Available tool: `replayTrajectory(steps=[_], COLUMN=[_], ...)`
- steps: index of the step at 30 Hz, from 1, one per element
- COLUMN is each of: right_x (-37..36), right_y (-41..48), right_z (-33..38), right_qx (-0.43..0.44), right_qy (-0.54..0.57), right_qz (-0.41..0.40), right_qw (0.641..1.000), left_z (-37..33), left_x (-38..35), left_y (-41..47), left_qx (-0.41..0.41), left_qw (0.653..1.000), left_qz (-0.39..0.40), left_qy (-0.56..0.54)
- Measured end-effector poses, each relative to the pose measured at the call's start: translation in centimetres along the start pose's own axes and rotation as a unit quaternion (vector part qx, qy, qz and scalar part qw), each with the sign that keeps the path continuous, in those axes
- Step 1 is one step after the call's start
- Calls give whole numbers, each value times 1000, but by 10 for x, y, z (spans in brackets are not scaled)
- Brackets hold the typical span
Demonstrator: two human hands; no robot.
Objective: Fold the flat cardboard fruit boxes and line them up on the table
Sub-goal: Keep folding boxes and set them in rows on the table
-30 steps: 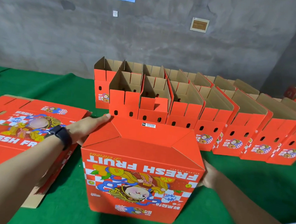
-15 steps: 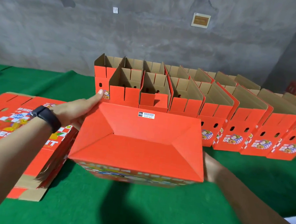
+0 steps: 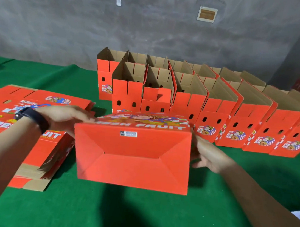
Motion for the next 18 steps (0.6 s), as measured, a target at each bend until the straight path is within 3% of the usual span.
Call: replayTrajectory(steps=[2, 5, 8, 12, 18], right_x=[-4, -9, -18, -28, -41], right_y=[-6, -10, -10, -9, 5], right_z=[8, 9, 5, -2, -30], right_qx=[40, 98, 146, 217, 269], right_qy=[29, 1, -26, -143, -250], right_qz=[-3, -5, 0, -36, -121], right_qw=[999, 995, 989, 965, 922], left_z=[4, 13, 15, 24, 15], left_x=[-10, -42, -69, -99, -141], left_y=[-4, -6, -5, 7, 16], left_qx=[-6, 55, 60, 67, -23], left_qw=[1000, 996, 995, 987, 941], left_qz=[6, 49, -36, -91, -138], left_qy=[12, -46, -73, -112, -309])
Point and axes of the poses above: each hand's wrist, its own y-axis towards the middle knuckle, its own x-axis out of the back of the hand, z = x × y, the point moved 2 cm from there along y, towards the middle knuckle, and after that the axes turned 8 degrees about -y, right-handed, at the moved point
